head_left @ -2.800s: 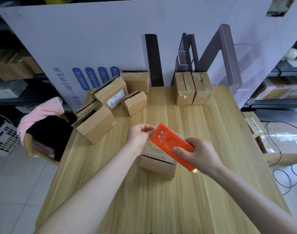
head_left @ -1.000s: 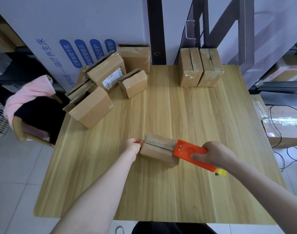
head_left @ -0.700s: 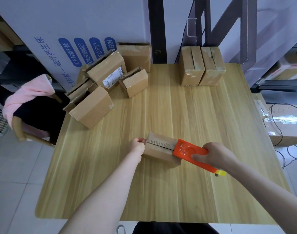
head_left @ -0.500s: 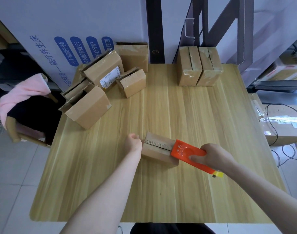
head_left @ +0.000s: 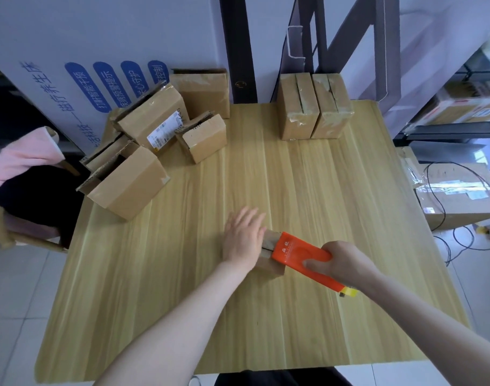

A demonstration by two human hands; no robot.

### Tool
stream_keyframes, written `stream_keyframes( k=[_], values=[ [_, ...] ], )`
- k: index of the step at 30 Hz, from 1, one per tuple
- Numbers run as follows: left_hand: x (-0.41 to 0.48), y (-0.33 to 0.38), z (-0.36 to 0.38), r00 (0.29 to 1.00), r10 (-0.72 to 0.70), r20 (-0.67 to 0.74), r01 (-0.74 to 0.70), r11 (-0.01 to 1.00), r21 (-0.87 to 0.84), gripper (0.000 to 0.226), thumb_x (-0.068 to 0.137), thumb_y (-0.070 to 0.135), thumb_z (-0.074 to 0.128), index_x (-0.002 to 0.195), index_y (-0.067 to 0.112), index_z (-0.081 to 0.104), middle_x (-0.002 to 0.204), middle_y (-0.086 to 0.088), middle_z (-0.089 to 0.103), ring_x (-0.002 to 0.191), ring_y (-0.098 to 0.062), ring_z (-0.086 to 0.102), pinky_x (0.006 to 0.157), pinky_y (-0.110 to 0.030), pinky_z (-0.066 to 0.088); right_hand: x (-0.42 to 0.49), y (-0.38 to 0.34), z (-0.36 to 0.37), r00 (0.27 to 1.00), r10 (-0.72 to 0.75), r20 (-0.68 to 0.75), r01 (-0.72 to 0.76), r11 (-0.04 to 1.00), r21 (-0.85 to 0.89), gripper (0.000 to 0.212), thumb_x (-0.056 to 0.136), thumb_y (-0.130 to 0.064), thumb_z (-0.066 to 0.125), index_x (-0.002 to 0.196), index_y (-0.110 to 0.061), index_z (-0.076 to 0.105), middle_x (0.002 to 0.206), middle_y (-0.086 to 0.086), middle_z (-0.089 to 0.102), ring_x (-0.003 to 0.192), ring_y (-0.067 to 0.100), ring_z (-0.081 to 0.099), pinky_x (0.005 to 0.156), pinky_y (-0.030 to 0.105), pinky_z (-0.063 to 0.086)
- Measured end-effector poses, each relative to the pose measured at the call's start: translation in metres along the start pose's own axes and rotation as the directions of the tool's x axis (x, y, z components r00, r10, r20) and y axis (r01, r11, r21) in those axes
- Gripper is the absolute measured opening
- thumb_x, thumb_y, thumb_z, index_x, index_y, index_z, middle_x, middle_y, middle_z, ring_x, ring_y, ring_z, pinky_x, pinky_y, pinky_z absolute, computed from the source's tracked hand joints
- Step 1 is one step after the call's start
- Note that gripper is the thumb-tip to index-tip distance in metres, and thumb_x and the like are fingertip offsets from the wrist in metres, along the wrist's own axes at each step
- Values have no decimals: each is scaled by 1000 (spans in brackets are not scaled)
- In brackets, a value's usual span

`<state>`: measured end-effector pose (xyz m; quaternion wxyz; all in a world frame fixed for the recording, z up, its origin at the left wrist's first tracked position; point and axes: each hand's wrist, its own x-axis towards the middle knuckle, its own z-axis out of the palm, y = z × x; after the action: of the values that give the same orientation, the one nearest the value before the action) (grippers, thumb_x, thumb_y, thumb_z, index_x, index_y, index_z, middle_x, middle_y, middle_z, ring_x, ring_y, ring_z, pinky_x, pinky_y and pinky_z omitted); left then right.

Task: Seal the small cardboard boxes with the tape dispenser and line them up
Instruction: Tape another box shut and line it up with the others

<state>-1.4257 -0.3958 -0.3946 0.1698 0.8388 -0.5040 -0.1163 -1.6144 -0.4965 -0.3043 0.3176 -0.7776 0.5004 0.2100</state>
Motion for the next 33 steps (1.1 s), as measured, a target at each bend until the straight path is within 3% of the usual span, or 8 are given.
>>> stream_keyframes(
  k=[2, 6, 12, 21, 24, 28, 33],
  values=[
    [1, 9, 8, 989, 113, 93, -119, 991, 61, 38, 101, 34, 33, 127, 23, 59, 138, 6, 54, 139, -18, 35, 119, -42, 12, 2, 4, 1, 1000, -17, 7, 17, 1000, 4, 45, 76, -61, 64, 92, -19, 63, 80, -5, 64, 71, 13, 65, 60, 31, 57],
    [3, 10, 13, 993, 83, 87, -98, 979, 178, 51, 95, 41, 13, 98, 28, 62, 104, 9, 63, 108, -18, 52, 108, -36, 23, 13, 18, 2, 996, -91, 25, 91, 996, 25, 41, 76, -61, 63, 88, -22, 63, 77, -7, 64, 70, 11, 64, 61, 30, 54],
    [3, 9, 15, 995, 81, 55, -92, 965, 245, 42, 97, 42, 20, 86, 27, 59, 88, 8, 60, 92, -20, 52, 93, -35, 29, 24, 46, 0, 968, -244, 61, 238, 967, 88, 26, 79, -50, 68, 76, -27, 58, 69, -9, 59, 64, 9, 58, 56, 24, 44],
    [3, 12, 16, 997, 61, 50, -73, 960, 271, 47, 99, 45, 17, 87, 27, 59, 87, 9, 57, 90, -18, 51, 93, -35, 30, 21, 99, -7, 984, -167, 65, 166, 986, 22, 30, 76, -56, 67, 73, -27, 59, 65, -8, 60, 63, 7, 60, 54, 27, 45],
    [2, 13, 17, 997, 52, 48, -64, 958, 278, 47, 99, 45, 18, 87, 27, 59, 87, 9, 57, 89, -19, 51, 94, -35, 30, 23, 77, -4, 989, -140, 46, 144, 983, -112, 36, 76, -62, 61, 76, -26, 59, 69, -11, 58, 64, 9, 57, 49, 24, 38],
    [2, 14, 17, 998, 41, 57, -56, 955, 291, 48, 99, 45, 16, 88, 27, 59, 89, 9, 58, 92, -18, 51, 96, -35, 29, 27, 38, -1, 993, -115, 27, 118, 968, -219, 47, 76, -64, 57, 80, -18, 60, 71, -5, 57, 72, 18, 59, 55, 24, 42],
    [2, 15, 20, 998, 39, 51, -52, 955, 293, 44, 99, 42, 19, 87, 26, 58, 88, 8, 58, 91, -19, 51, 96, -34, 27, 13, 2, 1, 992, -94, -80, 65, 949, -310, 36, 81, -51, 54, 64, -20, 44, 62, -5, 43, 70, 22, 51, 60, 25, 39]
  ],
)
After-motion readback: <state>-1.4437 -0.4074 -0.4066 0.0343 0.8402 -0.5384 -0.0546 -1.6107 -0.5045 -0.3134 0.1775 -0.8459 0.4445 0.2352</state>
